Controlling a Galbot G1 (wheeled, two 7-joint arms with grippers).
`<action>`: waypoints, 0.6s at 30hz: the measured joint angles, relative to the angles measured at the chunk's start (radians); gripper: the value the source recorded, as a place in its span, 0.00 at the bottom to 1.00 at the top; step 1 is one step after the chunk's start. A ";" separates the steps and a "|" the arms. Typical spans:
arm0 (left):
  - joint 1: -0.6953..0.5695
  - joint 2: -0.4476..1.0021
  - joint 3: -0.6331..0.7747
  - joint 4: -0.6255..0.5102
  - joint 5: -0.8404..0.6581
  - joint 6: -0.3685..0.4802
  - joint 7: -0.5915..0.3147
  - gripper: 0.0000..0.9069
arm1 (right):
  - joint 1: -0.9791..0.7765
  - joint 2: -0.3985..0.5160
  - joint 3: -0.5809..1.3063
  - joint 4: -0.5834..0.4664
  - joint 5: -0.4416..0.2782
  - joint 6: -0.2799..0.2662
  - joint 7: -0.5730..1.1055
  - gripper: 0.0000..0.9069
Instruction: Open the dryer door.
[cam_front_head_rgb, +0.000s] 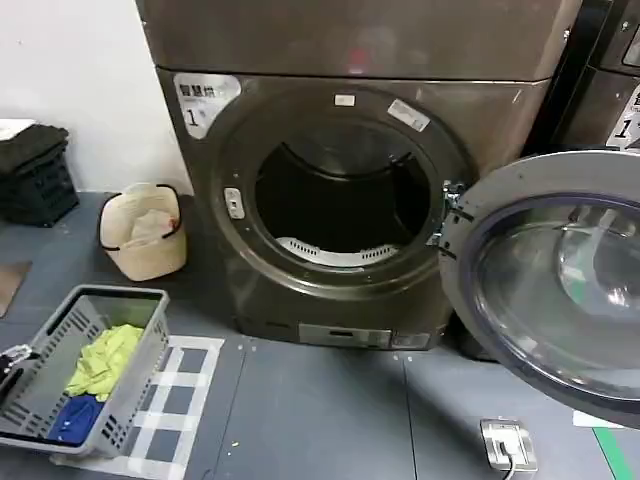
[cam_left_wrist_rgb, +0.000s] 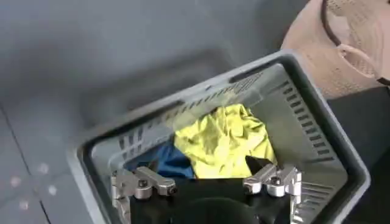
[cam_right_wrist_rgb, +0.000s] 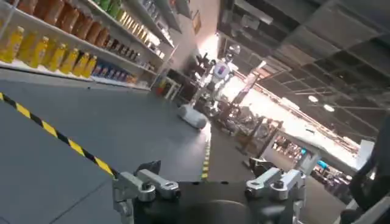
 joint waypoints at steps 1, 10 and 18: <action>0.004 -0.001 0.000 0.001 -0.014 0.000 -0.008 1.00 | -0.001 0.000 0.000 0.000 0.003 0.000 0.000 1.00; 0.060 -0.014 0.026 -0.023 -0.086 0.000 -0.032 1.00 | -0.004 0.006 0.003 0.016 0.034 -0.011 0.000 1.00; 0.064 -0.013 0.031 -0.027 -0.086 0.000 -0.030 1.00 | -0.004 0.008 0.003 0.016 0.042 0.008 -0.003 1.00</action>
